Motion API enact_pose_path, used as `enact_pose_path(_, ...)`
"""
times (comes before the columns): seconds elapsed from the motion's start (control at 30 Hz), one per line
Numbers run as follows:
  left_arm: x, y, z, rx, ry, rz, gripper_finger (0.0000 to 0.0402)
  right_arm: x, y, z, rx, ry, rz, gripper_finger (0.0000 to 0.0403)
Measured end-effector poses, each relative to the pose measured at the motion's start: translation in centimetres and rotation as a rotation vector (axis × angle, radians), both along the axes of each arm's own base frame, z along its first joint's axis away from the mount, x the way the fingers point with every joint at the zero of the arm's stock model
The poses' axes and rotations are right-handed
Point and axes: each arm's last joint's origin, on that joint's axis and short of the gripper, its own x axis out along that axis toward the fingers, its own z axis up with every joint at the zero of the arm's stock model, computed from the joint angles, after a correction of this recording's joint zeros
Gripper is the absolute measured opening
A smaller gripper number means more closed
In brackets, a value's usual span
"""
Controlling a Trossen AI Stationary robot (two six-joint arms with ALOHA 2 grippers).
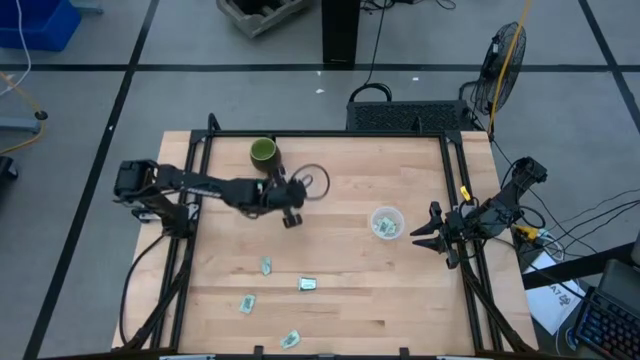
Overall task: Pick and place items into bin
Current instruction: Put the light green stevia packet into the left transparent bin, then put the green stevia packet into the left transparent bin
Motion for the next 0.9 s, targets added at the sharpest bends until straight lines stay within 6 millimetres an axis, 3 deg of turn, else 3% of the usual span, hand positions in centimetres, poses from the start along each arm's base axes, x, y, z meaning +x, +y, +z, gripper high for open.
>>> enact_pose_path(0.2, -0.6, 3.2, -0.3, -0.141, -0.026, 0.093, 0.0037, 0.0, 0.0, 0.0, 0.0, 0.0, 0.0, 0.01)
enact_pose_path(0.4, -0.8, 3.9, -0.4, -0.145, -0.011, 0.088, 0.01, 0.0, 0.0, 0.0, 0.0, 0.0, 0.0, 0.01)
enact_pose_path(0.63, -0.3, 2.2, -0.3, -0.273, -0.095, 0.136, 0.0165, 0.0, 0.0, 0.0, 0.0, 0.0, 0.0, 0.01)
enact_pose_path(0.9, 1.0, -1.8, 0.7, -0.363, -0.225, -0.021, 0.0146, 0.0, 0.0, 0.0, 0.0, 0.0, 0.0, 0.01)
